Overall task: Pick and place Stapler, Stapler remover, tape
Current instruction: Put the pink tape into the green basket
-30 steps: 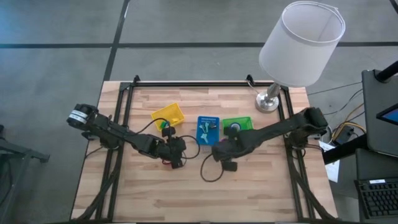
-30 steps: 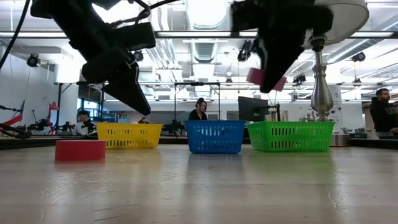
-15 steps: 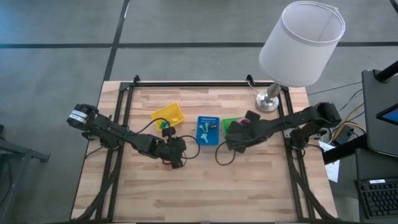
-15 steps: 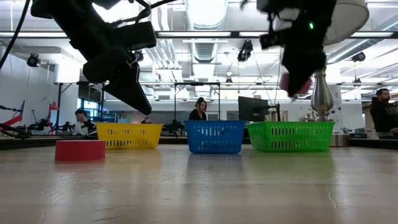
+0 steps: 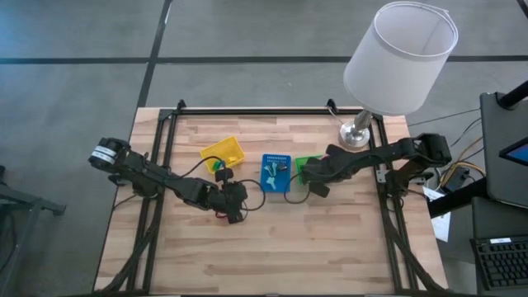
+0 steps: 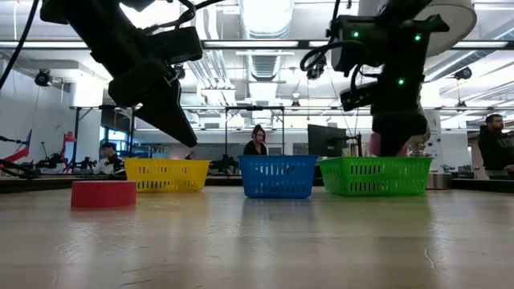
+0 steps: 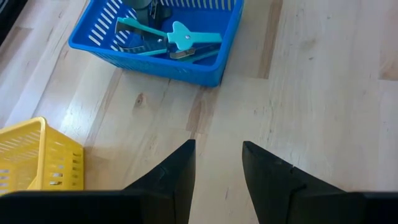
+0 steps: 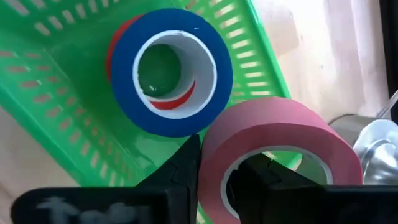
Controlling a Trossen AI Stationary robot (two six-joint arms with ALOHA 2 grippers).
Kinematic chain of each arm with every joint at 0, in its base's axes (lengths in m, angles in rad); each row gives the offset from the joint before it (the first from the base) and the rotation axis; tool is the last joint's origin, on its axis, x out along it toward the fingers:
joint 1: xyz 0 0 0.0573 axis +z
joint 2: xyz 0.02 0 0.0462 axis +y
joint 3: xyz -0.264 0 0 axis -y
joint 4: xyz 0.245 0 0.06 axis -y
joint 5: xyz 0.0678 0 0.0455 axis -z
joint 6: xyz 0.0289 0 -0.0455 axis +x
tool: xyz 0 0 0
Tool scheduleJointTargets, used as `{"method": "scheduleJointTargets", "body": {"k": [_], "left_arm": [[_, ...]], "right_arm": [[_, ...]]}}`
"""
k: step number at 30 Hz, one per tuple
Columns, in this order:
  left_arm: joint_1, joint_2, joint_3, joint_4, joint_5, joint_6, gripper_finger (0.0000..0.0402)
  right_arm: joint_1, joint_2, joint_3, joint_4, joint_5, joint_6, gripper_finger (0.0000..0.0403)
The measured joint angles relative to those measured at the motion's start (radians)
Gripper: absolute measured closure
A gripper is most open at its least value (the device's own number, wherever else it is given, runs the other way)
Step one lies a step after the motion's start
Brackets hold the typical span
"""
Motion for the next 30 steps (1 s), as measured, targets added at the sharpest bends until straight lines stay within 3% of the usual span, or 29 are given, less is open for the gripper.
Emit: {"method": "scheduleJointTargets", "body": {"k": [14,21,30], "left_arm": [[0.0,0.0,0.0,0.0,0.0,0.0,0.0266],[0.0,0.0,0.0,0.0,0.0,0.013,0.0266],[0.0,0.0,0.0,-0.001,0.0,0.013,0.0266]], "right_arm": [[-0.027,0.0,0.041,0.011,-0.034,-0.11,0.0277],[-0.027,0.0,0.098,-0.023,-0.036,-0.104,0.0273],[-0.028,0.0,0.186,-0.146,-0.106,0.017,0.0285]]}}
